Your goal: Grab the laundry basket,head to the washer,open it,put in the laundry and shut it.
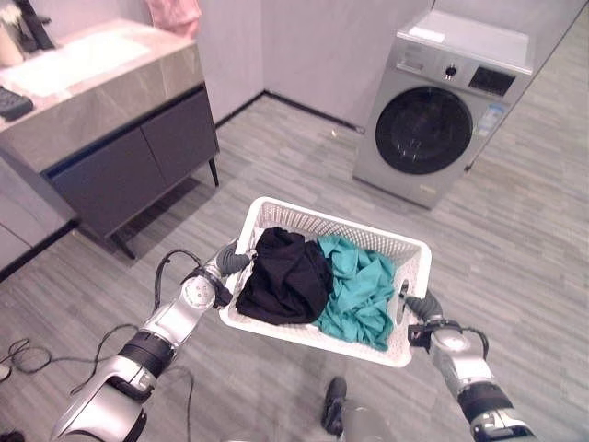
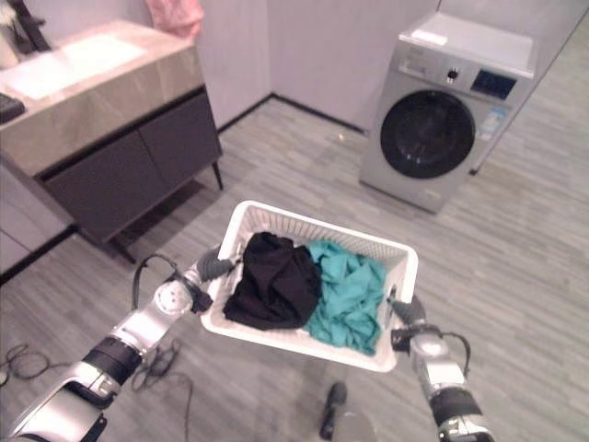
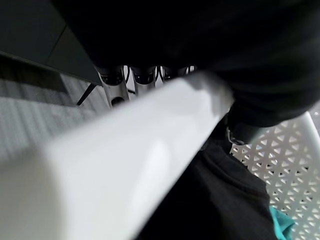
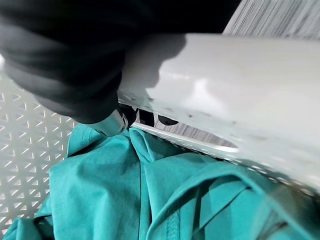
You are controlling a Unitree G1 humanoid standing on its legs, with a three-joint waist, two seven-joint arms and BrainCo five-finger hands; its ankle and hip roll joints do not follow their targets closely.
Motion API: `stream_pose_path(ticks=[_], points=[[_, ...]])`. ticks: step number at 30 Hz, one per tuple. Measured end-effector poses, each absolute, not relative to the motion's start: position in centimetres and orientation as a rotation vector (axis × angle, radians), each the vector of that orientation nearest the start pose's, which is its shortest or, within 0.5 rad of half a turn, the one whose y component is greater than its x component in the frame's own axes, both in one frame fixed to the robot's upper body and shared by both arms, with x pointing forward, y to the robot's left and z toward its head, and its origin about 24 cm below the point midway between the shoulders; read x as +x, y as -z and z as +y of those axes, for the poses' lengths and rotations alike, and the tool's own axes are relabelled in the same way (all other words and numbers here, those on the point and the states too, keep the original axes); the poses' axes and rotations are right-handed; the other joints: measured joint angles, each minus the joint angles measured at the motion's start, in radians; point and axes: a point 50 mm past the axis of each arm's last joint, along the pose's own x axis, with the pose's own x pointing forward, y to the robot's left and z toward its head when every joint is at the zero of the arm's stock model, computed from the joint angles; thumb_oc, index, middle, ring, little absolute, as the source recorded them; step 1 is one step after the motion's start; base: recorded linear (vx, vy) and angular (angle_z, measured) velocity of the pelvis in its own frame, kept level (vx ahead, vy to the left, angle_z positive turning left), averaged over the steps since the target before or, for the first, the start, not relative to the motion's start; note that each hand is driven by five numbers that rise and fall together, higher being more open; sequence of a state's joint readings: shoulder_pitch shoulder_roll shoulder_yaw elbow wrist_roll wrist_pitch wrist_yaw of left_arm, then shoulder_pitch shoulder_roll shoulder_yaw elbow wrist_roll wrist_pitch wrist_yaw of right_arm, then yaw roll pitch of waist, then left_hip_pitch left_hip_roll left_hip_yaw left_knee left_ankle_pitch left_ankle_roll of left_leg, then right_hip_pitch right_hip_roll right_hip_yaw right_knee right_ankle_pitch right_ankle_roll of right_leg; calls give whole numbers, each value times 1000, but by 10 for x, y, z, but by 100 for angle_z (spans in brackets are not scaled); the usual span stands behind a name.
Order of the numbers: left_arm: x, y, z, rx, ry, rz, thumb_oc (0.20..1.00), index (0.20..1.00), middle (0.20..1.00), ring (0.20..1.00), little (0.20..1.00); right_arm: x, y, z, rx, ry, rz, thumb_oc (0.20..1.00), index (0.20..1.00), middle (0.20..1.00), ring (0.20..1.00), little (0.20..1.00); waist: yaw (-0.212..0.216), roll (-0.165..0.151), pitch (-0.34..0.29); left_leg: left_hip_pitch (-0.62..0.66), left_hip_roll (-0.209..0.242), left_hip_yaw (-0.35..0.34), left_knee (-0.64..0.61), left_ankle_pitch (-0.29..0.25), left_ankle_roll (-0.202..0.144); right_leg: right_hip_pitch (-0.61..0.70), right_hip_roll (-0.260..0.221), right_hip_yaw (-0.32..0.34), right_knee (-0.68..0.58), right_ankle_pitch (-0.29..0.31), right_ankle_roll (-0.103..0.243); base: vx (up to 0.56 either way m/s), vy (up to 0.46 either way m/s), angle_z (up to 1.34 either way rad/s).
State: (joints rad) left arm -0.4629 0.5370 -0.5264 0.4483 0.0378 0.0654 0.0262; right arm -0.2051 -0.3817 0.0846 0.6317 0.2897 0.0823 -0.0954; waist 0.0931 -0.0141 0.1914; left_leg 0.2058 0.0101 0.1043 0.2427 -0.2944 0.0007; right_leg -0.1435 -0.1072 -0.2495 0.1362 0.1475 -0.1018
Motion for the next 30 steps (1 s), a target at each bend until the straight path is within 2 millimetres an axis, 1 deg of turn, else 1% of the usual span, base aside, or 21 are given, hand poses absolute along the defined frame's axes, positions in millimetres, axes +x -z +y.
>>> stream_pose_path(ticks=[2,3,5,8,10,13,15,16,17,18,19,20,21,22,23,24,25,27,28,29,30], points=[[329,-52,170,791,307,111,200,200,200,200,200,269,29,-252,-131,189,479,200,200,200,200,200,-29,6,3,-52,27,-8,-76,12,-5,8,28,-2,-34,7,10,185,-182,-12],[329,-52,170,792,306,112,200,200,200,200,200,271,28,-251,-124,190,477,200,200,200,200,200,-22,3,5,-32,26,7,-88,16,-3,15,36,9,-37,7,10,230,-220,-25],[331,-53,168,796,311,106,200,200,200,200,200,272,25,-255,-135,194,470,200,200,200,200,200,-70,7,7,27,40,18,-134,44,-26,44,46,3,-43,2,18,258,-252,-18],[333,-57,161,811,331,79,200,200,200,200,200,269,25,-260,-142,203,464,200,200,200,200,200,-89,9,8,75,48,41,-166,46,-24,99,50,-7,-95,-17,92,309,-359,-9],[335,-58,157,812,341,70,200,200,200,200,200,266,25,-263,-132,210,468,200,200,200,200,200,-86,7,2,72,55,28,-172,46,-25,93,50,-3,-82,-38,123,220,-298,10],[335,-52,156,803,341,99,200,200,200,200,200,266,26,-266,-132,215,472,200,200,200,200,200,-82,26,2,69,82,7,-153,49,-29,101,72,-13,-67,-76,114,191,-370,13],[335,-49,157,802,338,111,200,200,200,200,200,265,27,-264,-137,208,478,200,200,200,200,200,-70,19,3,28,92,-8,-30,50,-40,127,93,-17,-71,-98,88,143,-594,9],[336,-50,158,798,334,111,200,200,200,200,200,266,26,-264,-134,207,474,200,200,200,200,200,-55,4,8,-112,105,-16,263,51,-44,127,109,-2,-50,-126,28,27,-283,4],[336,-50,158,794,334,113,200,200,200,200,200,267,26,-264,-131,208,473,200,200,200,200,200,-40,-3,10,-197,127,-19,441,93,3,144,111,12,-65,-127,26,136,-355,-23],[334,-46,161,794,331,132,200,200,200,200,200,266,28,-260,-137,197,477,200,200,200,200,200,-12,-8,9,-253,141,-51,573,192,33,177,130,25,-64,-137,10,133,-233,-22],[334,-46,162,792,326,133,200,200,200,200,200,265,28,-259,-139,191,476,200,200,200,200,200,-13,-7,8,-289,151,-80,632,257,34,188,147,16,-63,-148,-2,203,-325,-11],[335,-49,166,797,315,128,200,200,200,200,200,264,29,-254,-129,183,476,200,200,200,200,200,-12,-38,12,-323,176,-62,701,370,35,214,153,15,-79,-163,-3,81,-85,21],[335,-50,167,800,313,126,200,200,200,200,200,265,28,-253,-134,185,470,200,200,200,200,200,-11,-43,15,-358,201,-57,739,372,36,235,165,12,-99,-160,-13,126,-76,27],[336,-52,166,798,315,116,200,200,200,200,200,266,27,-253,-133,191,464,200,200,200,200,200,-18,-51,19,-393,212,-52,773,312,36,247,173,2,-118,-166,-25,102,9,24],[336,-55,165,792,315,107,200,200,200,200,200,268,25,-253,-131,196,456,200,200,200,200,200,-17,-70,35,-426,210,-40,756,237,7,267,174,0,-133,-167,-28,158,21,17],[336,-54,166,789,316,114,200,200,200,200,200,270,22,-253,-132,198,447,200,200,200,200,200,-20,-79,45,-450,186,-40,660,186,-35,289,173,-2,-149,-166,-27,170,36,15],[336,-54,166,789,314,114,200,200,200,200,200,269,22,-254,-133,199,444,200,200,200,200,200,-28,-82,52,-457,162,-31,552,155,-56,312,170,-5,-166,-166,-27,222,59,14],[338,-58,163,795,317,102,200,200,200,200,200,268,22,-254,-129,207,446,200,200,200,200,200,-29,-83,65,-473,139,14,377,149,-41,350,170,-19,-199,-178,-10,211,50,23],[342,-64,160,797,319,82,200,200,200,200,200,269,21,-256,-127,217,440,200,200,200,200,200,-37,-73,77,-489,96,12,168,168,-45,371,176,-39,-221,-185,2,267,49,24],[343,-65,160,798,318,78,200,200,200,200,200,270,20,-255,-125,218,436,200,200,200,200,200,-33,-65,83,-508,81,15,117,185,-40,379,181,-38,-221,-191,7,381,52,19],[344,-65,159,798,317,79,200,200,200,200,200,271,21,-256,-120,222,441,200,200,200,200,200,-29,-59,87,-531,42,9,24,211,-48,392,180,-40,-221,-210,17,186,22,1]])
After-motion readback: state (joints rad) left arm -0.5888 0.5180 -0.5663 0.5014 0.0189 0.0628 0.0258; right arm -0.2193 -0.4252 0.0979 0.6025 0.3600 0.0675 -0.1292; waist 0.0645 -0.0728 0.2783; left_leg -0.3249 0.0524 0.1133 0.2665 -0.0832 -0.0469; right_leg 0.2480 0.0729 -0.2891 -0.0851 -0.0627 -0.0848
